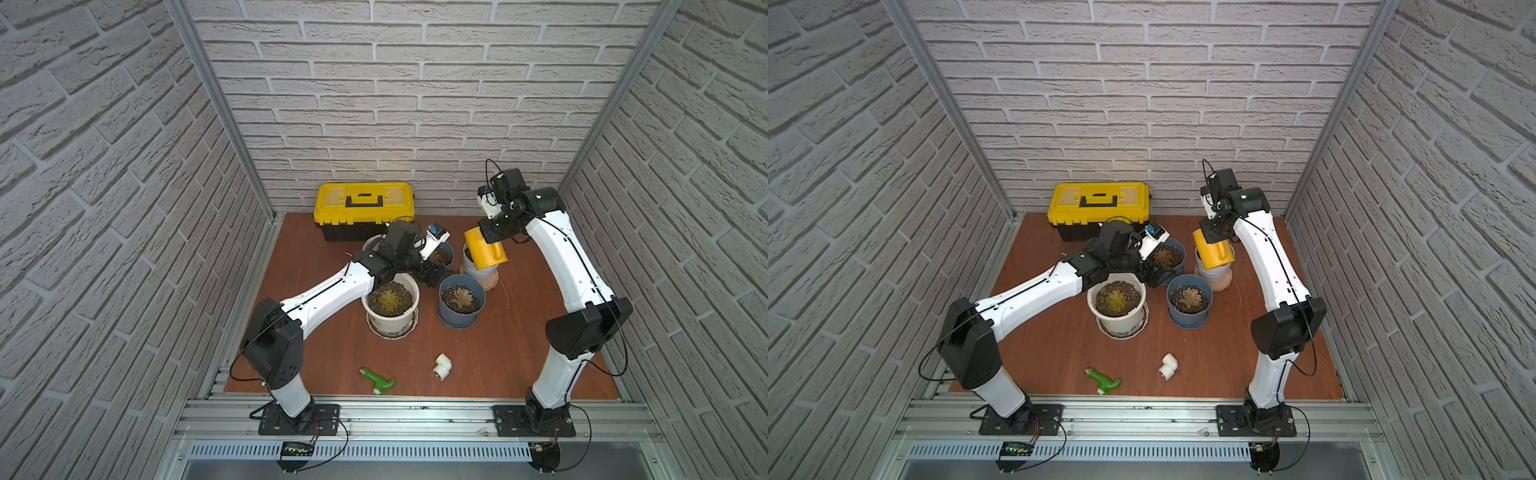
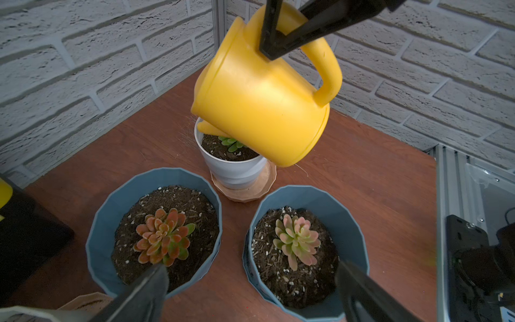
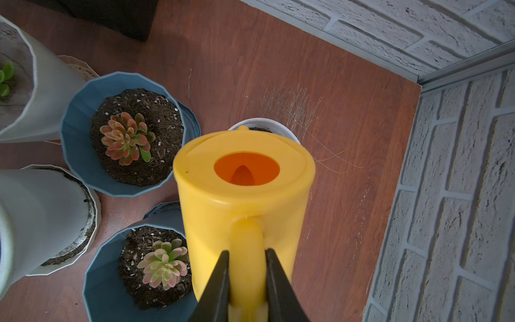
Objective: Water the succulent around the soil edge
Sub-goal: Water the soil of the potted plant with water.
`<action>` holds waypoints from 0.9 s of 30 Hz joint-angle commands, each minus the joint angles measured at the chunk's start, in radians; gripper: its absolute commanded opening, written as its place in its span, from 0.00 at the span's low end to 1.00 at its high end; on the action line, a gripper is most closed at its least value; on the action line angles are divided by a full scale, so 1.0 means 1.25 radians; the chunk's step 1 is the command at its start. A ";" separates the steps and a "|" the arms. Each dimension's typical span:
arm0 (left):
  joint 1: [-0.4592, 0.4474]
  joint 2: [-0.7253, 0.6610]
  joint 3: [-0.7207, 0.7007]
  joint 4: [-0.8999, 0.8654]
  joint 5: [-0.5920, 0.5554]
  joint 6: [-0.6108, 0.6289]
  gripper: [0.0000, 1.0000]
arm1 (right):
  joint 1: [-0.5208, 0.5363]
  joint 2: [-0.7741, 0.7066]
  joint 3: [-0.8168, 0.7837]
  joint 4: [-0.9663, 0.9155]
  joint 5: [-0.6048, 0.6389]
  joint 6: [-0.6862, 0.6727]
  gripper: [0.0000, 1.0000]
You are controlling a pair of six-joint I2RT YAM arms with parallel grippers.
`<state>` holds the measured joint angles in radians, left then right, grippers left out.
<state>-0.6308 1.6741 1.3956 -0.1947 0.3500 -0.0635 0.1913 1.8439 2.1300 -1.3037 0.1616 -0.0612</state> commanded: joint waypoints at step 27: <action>0.013 0.012 -0.001 0.014 0.020 -0.003 0.98 | -0.061 -0.060 -0.041 0.006 0.059 -0.017 0.02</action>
<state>-0.6182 1.6760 1.3956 -0.1947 0.3565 -0.0643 0.1261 1.8339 2.0953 -1.3144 0.2173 -0.0685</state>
